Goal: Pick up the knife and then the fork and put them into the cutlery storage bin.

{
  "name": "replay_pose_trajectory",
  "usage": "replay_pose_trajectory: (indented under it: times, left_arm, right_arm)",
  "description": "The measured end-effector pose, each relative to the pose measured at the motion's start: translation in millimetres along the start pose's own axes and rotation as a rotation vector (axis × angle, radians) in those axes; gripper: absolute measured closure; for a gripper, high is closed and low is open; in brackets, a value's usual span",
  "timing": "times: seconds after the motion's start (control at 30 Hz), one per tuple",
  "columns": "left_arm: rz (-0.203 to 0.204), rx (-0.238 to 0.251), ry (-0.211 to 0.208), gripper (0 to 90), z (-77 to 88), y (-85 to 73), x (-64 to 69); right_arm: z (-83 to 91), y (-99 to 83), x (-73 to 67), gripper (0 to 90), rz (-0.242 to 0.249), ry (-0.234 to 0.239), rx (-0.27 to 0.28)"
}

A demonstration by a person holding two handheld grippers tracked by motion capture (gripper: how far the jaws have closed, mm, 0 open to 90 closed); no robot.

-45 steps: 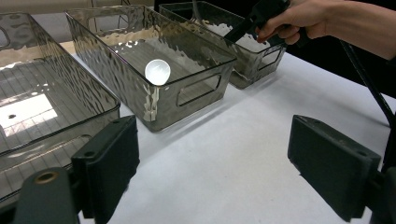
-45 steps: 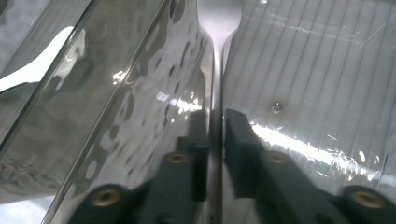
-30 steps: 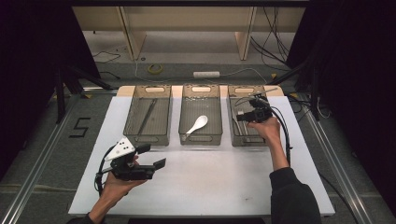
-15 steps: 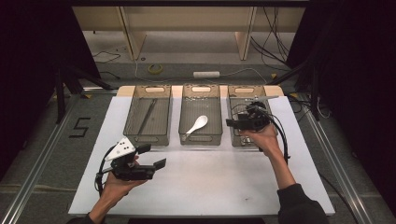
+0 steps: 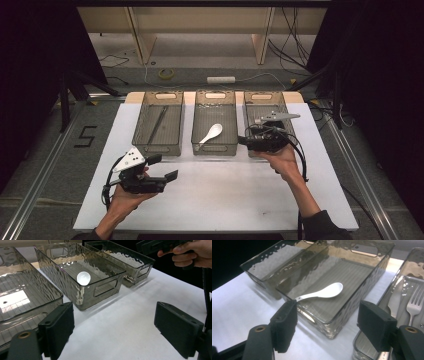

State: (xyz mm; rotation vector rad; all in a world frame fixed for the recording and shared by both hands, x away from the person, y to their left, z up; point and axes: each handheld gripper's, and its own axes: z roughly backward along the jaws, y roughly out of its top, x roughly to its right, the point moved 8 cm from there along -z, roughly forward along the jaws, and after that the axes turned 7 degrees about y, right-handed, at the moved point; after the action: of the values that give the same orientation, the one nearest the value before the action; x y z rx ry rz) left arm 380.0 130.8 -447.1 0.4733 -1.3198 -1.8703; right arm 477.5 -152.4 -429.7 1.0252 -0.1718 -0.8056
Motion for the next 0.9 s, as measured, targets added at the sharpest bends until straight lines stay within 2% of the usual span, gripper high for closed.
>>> replay_pose_trajectory:
  times: [0.5,0.9]
  left_arm:
    - [0.001,0.000,-0.002,15.8,0.0,0.0,0.8]
    - [0.001,-0.001,-0.003,15.8,0.0,0.1,0.9]
  right_arm:
    - [13.6,-13.9,-27.3,31.4,0.037,0.061,0.075]
    - [24.2,-28.8,-34.4,29.4,0.054,0.078,0.103]
